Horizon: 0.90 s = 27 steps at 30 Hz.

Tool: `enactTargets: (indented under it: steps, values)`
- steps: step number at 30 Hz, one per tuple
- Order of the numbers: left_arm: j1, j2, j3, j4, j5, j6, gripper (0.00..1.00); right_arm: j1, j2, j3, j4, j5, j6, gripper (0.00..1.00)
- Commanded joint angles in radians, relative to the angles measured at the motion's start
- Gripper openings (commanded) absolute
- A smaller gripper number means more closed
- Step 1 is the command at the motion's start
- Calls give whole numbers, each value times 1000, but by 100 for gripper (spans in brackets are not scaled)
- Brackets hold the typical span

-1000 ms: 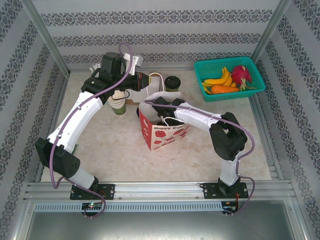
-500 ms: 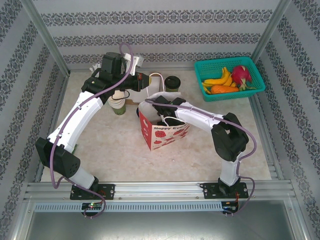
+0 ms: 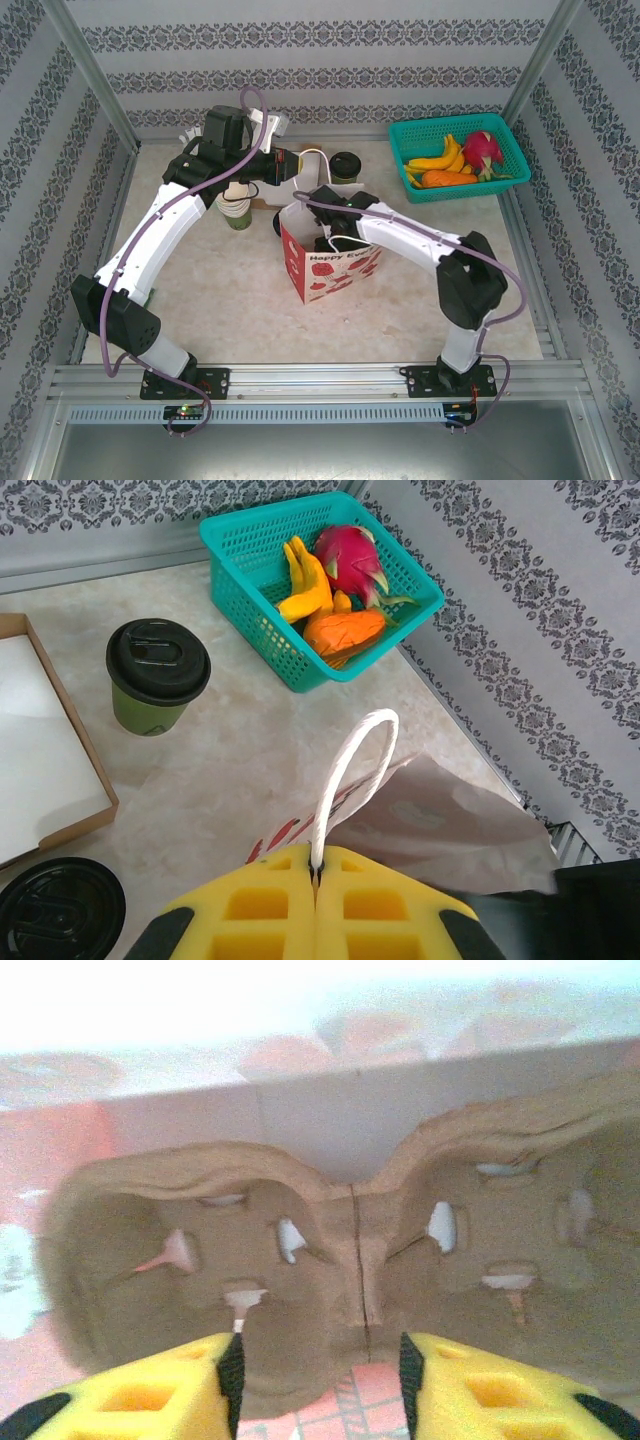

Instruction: Pack the takeout coffee

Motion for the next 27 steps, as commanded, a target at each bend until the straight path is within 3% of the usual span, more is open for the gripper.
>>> enactTargets:
  steps: [1, 10, 21, 24, 27]
  values:
    - [6, 6, 20, -28, 30, 23, 0, 9, -99, 52, -21, 20, -15, 52]
    - [5, -12, -4, -17, 96, 50, 0, -16, -219, 87, -44, -70, 43, 67]
    - [6, -13, -15, -15, 140, 67, 0, -64, -363, 111, 56, -166, -134, 78]
    - [5, -13, -20, -16, 152, 75, 0, -79, -391, 98, 99, -163, -181, 90]
    - [4, -8, -21, -17, 177, 79, 0, -101, -401, 106, 103, -149, -236, 92]
